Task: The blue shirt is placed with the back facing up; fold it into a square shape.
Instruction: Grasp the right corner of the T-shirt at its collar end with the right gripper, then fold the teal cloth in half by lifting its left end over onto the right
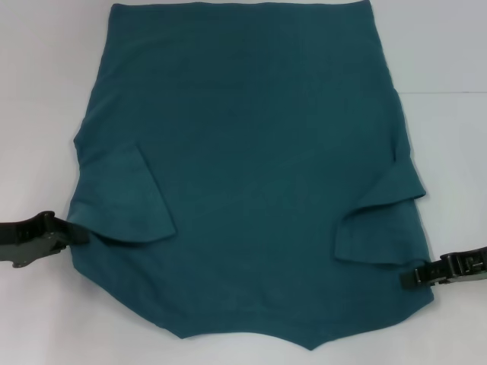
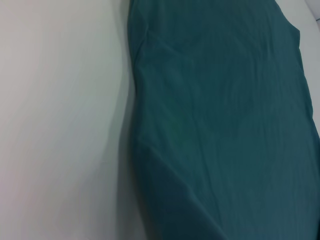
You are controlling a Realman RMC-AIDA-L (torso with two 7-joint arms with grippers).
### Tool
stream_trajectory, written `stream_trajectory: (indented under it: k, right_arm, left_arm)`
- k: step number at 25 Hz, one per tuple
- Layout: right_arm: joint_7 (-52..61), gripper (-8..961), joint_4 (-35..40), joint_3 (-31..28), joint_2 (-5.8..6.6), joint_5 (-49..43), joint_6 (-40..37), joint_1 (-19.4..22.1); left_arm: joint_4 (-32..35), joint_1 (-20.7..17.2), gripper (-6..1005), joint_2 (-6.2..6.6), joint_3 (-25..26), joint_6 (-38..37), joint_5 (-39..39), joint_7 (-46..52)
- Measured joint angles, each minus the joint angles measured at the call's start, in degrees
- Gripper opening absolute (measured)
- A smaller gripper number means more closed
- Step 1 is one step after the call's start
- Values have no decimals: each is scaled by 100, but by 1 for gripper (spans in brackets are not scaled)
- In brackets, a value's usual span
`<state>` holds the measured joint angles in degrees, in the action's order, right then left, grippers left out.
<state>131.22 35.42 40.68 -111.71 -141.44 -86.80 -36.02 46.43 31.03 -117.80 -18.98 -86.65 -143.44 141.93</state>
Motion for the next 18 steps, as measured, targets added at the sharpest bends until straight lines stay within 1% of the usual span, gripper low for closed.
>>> stream_trajectory:
  k: [2,12,14,15,16,18]
  right_arm:
    - [4,583,1,2,2,-1,-1,-1]
    - [26,117,8,-35,59,-7,-42,72]
    - [27,102,13,-42,70,-7,-72,82]
    - [27,94,35,-53,112,-3,-165,113]
    - [27,86,35,-53,112,-3,-165,113]
    - [27,71,54,-72,165,16,-322,143]
  left_arm:
    - [-1,8,76,2,0,-5,1,1]
    - [-3,-3,85,12,0,-34,2,-13]
    - [-3,-8,87,12,0,-55,5,-14]
    - [-3,-9,88,15,-1,-105,5,-31]
    - [-3,-9,88,19,0,-158,4,-54]
    - [18,-14,90,36,-10,-346,-15,-126]
